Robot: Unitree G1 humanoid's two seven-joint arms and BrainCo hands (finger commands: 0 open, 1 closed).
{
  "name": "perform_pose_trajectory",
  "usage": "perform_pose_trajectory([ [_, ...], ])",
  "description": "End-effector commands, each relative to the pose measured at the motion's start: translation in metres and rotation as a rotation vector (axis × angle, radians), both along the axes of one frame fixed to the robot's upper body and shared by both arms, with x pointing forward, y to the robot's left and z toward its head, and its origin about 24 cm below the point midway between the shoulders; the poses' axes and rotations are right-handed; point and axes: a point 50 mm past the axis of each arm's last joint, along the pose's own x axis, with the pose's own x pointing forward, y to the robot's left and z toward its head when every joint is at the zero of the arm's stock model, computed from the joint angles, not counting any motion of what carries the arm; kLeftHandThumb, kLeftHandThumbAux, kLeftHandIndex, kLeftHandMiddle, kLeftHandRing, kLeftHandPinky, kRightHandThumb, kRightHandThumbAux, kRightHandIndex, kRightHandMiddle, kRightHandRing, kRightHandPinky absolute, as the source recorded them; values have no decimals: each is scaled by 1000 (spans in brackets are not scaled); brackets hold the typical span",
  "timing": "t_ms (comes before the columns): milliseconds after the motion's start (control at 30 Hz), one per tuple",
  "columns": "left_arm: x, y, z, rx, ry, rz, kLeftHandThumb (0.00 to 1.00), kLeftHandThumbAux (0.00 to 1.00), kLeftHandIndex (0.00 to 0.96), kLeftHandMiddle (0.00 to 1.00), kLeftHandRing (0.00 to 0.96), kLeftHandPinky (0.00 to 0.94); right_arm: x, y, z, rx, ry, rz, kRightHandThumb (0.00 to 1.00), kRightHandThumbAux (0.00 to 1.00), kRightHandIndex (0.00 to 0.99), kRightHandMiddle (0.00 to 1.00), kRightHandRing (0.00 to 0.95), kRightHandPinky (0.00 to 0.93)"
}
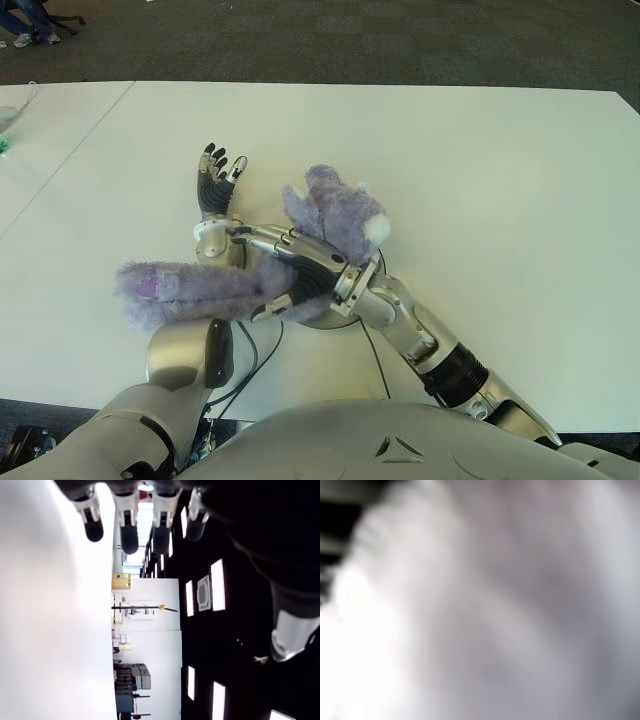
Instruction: Put the doll into the plate.
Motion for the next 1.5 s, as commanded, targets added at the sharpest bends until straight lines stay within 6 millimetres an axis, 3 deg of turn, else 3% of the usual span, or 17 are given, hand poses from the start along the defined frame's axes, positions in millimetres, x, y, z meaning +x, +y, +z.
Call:
perform_pose_trajectory([
  [33, -100, -32, -108, -194, 517, 31, 0, 560, 83, 162, 109, 36, -16, -19, -60, -279, 163, 9, 42, 290, 0, 0, 0, 0],
  [133, -101, -39, -108, -199, 520, 50, 0, 577, 63, 133, 86, 36, -13, -18, -54, -268, 135, 16, 39, 281, 0, 0, 0, 0],
  [267, -102, -64, -105, -96, 513, 69, 0, 604, 37, 89, 53, 19, 6, -10, -22, -217, 46, 25, 38, 277, 0, 0, 0, 0],
  [333, -102, -71, -103, -32, 506, 78, 0, 611, 25, 71, 39, 9, 16, -7, 4, -174, -21, 33, 43, 274, 0, 0, 0, 0],
  [433, -102, -74, -102, -5, 504, 85, 0, 612, 21, 66, 35, 6, 24, -12, 58, -86, -148, 44, 51, 273, 0, 0, 0, 0],
  [500, -102, -74, -102, 1, 504, 88, 0, 612, 21, 66, 35, 6, 24, -15, 70, -62, -181, 43, 59, 277, 0, 0, 0, 0],
  [1500, -100, -72, -102, 12, 510, 95, 0, 612, 21, 66, 35, 6, 26, -13, 72, -73, -166, 43, 60, 277, 0, 0, 0, 0],
])
